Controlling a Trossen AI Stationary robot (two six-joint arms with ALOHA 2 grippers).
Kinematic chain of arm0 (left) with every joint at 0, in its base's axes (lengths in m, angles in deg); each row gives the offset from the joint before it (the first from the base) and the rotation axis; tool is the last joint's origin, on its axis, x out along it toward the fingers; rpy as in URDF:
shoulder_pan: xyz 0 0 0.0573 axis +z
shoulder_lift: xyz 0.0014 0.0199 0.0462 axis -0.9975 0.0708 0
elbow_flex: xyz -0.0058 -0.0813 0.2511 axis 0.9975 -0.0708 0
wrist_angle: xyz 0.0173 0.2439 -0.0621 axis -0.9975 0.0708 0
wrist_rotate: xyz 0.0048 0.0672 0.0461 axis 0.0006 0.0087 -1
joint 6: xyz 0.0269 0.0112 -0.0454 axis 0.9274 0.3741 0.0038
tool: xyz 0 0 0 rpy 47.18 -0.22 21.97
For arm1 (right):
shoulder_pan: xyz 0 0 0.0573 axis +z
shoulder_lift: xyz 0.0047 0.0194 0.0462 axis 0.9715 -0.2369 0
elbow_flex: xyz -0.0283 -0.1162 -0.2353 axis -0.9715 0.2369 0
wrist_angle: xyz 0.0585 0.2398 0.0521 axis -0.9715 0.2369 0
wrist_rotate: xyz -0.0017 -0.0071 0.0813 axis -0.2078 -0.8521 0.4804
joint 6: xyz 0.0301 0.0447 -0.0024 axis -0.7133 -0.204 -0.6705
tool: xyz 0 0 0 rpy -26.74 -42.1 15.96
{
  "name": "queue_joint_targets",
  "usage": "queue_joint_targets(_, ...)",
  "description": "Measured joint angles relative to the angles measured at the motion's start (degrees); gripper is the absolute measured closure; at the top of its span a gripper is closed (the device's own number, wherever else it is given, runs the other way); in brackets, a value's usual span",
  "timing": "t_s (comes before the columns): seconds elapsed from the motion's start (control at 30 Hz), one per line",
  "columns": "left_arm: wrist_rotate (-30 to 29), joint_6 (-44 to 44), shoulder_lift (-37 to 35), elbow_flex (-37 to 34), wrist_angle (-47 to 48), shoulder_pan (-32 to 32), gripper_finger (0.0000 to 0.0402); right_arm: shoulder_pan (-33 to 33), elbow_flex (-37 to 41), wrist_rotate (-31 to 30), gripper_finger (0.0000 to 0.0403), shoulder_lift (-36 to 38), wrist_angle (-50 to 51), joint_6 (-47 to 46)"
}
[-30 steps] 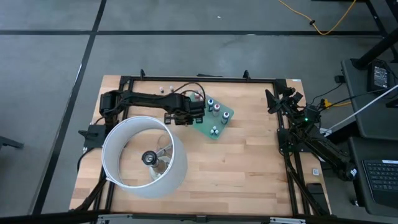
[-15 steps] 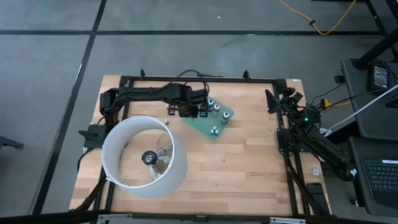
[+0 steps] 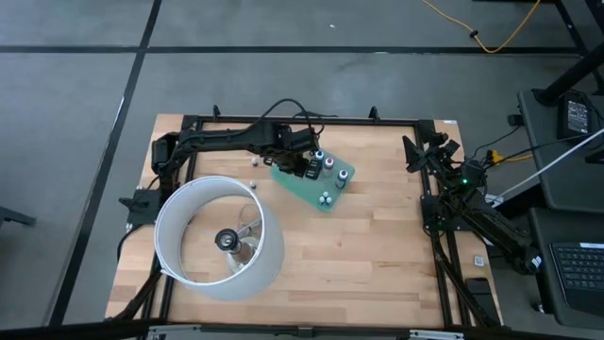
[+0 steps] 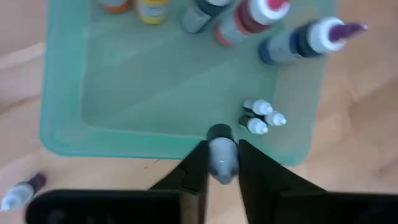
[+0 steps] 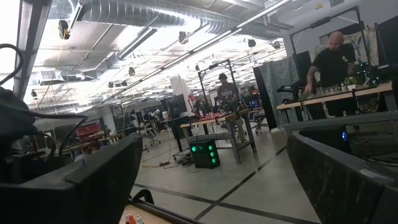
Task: Pick & Place food coloring
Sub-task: Put the small black food coloring bottle into the green bin
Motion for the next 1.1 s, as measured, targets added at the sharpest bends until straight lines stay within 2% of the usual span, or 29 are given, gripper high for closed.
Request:
queue_joint_targets(0.47, -3.9, 30.28, 1.1, 0.08, -2.4, -1.79, 0.0343, 0.0, 0.0, 0.0, 0.0004, 0.0, 0.0, 0.0)
queue_joint_targets(0.77, -4.66, 40.36, 6.87, 4.83, -2.23, -3.07, 0.0343, 0.0, 0.01, 0.0, 0.0004, 0.0, 0.01, 0.0)
queue_joint_targets(1.1, -4.46, 43.91, 15.29, 9.91, -0.25, -4.79, 0.0343, 0.0, -0.01, 0.0, 0.0004, 0.02, 0.03, 0.0)
